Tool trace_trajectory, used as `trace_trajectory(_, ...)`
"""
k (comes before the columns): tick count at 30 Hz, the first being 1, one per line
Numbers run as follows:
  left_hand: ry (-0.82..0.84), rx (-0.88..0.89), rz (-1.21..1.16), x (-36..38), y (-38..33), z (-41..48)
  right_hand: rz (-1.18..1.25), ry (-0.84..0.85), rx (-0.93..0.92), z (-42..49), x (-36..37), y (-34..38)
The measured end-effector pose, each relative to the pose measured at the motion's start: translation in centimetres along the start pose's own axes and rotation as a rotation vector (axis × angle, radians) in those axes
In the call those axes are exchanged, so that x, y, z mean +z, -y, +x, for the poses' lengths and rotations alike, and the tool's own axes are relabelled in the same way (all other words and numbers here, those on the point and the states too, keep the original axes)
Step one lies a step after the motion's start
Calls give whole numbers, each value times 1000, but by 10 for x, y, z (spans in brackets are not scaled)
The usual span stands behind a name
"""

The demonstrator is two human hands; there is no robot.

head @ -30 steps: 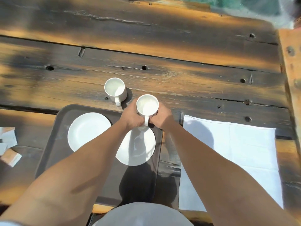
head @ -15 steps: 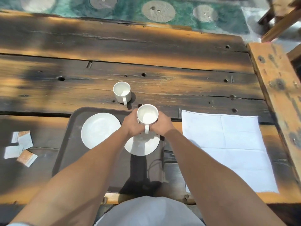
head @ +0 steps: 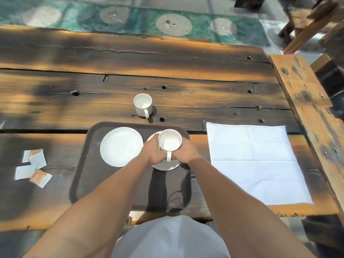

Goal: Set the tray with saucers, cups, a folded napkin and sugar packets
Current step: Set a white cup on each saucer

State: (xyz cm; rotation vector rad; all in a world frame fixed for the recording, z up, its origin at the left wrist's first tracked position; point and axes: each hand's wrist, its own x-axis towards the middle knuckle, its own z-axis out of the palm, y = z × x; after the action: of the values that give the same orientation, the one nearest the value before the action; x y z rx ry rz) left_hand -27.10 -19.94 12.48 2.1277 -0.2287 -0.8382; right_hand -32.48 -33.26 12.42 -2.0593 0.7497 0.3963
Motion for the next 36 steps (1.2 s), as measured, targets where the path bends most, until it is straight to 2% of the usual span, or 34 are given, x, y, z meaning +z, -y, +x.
trace_trajectory(10,1,-14,26,3,7,8,-52,11,44,3,1,2)
trace_trajectory(23,15,-132,96,12,23,24,-303,145,138,36,13,-5)
trace_trajectory(30,17,-186,103,16,25,36,-299,239,136,55,11,-8)
trace_trajectory(36,0,-217,99,19,26,41,-382,253,24,63,10,-12)
